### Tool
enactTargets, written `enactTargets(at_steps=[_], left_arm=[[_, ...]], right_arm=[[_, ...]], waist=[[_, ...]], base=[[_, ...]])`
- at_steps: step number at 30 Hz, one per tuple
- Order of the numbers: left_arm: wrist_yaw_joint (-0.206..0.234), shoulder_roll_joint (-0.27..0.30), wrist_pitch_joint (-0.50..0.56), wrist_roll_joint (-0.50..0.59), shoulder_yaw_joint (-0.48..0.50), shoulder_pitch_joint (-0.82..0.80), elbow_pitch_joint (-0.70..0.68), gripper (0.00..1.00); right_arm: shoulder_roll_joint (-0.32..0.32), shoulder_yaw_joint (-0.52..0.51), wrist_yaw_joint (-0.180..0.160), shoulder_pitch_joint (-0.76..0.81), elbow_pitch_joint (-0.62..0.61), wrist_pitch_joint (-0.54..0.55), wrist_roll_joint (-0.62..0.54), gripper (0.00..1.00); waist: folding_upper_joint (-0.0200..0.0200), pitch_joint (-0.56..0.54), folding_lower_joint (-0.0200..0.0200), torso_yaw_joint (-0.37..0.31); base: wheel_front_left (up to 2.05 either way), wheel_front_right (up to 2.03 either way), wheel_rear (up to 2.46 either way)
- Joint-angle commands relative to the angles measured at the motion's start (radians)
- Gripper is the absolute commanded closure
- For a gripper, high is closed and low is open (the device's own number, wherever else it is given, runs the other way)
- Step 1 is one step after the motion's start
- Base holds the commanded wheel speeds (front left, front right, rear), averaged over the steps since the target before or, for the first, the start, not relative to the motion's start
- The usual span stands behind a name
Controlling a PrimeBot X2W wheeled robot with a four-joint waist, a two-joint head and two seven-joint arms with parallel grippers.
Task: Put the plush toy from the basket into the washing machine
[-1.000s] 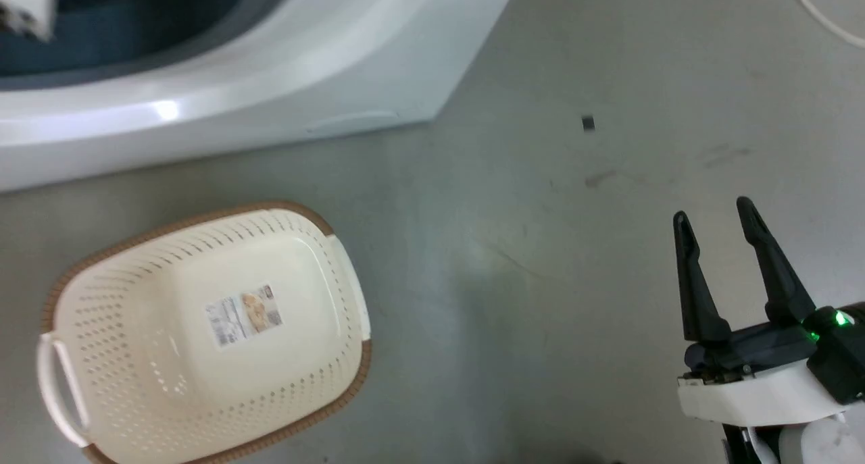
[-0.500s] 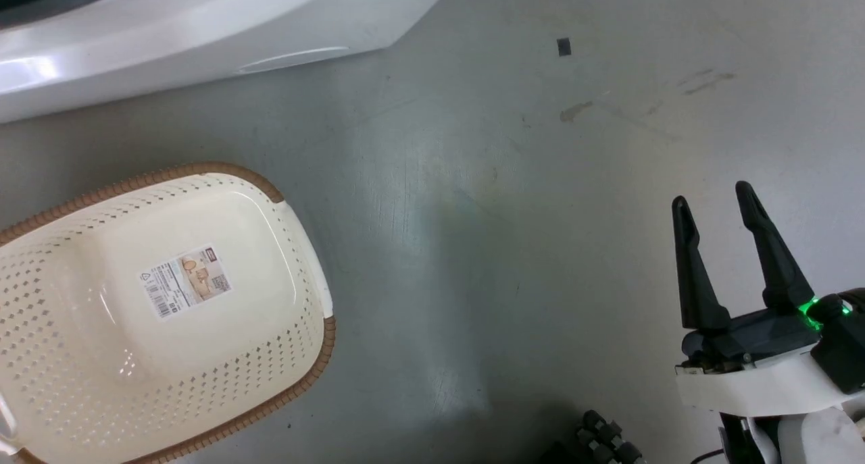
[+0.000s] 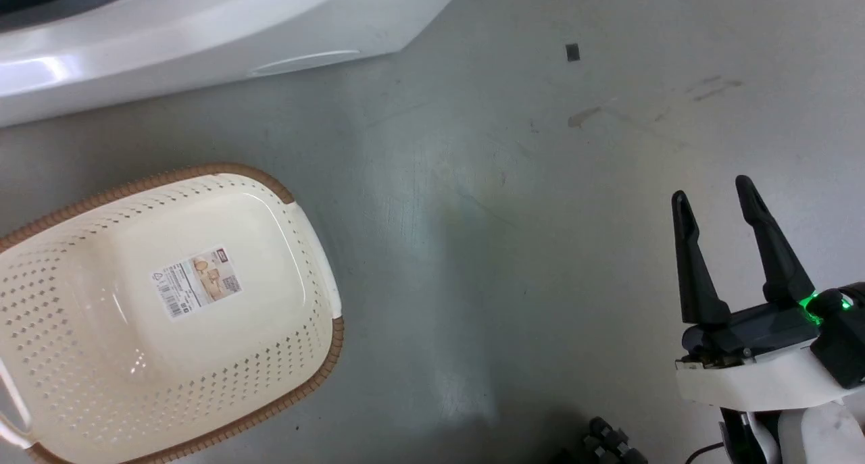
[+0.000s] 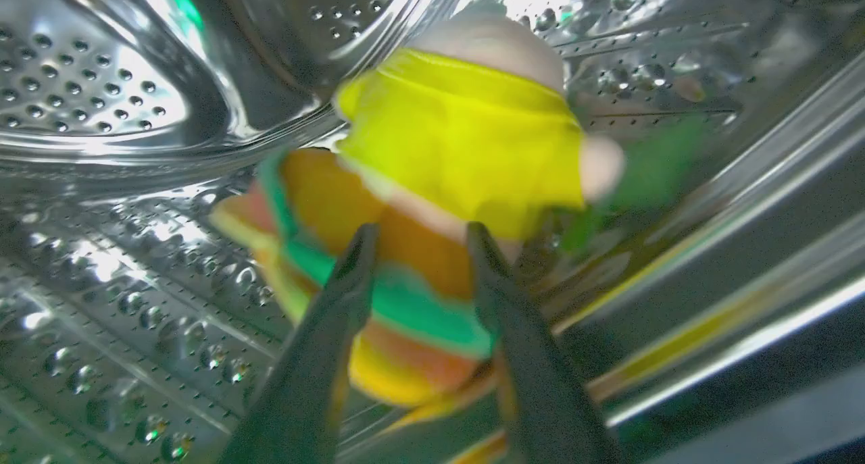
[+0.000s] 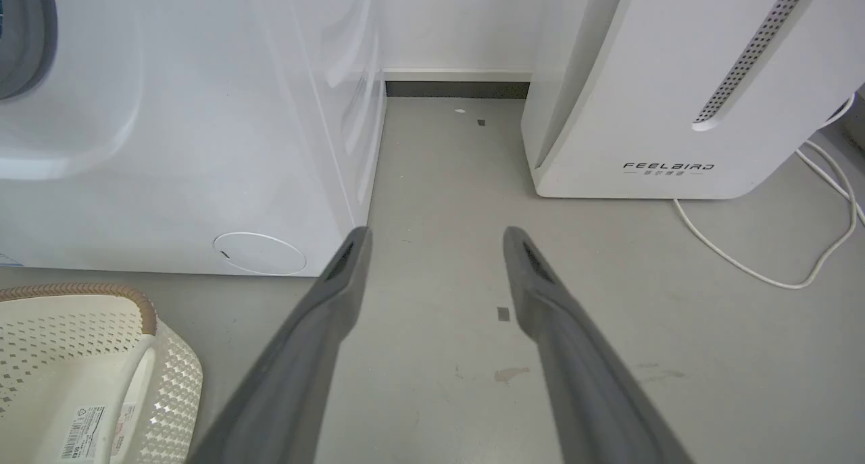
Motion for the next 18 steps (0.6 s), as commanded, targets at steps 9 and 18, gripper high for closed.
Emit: enactTargets(at_steps=[9,18], left_arm=[[-0.003,-0.064,-0.125,-0.049,-0.02,0.098,0.086,0.0],[-0.003,-0.152,-0.273,-0.121,-0.034,0.285,0.117,0.0]], right_arm=[[0.001,-0.021,-0.001,0.002,0.013,-0.005,-0.043,0.0],[0.001,-0.038,-0.001,0.049,0.041,-0.005,-0.097,0.0]], waist=[[0.0,-0.152,-0.0001,0.051],[0.0,-0.382,-0.0001,0.129]], base=[[0.0,0.0,0.0],[0.0,0.0,0.0]])
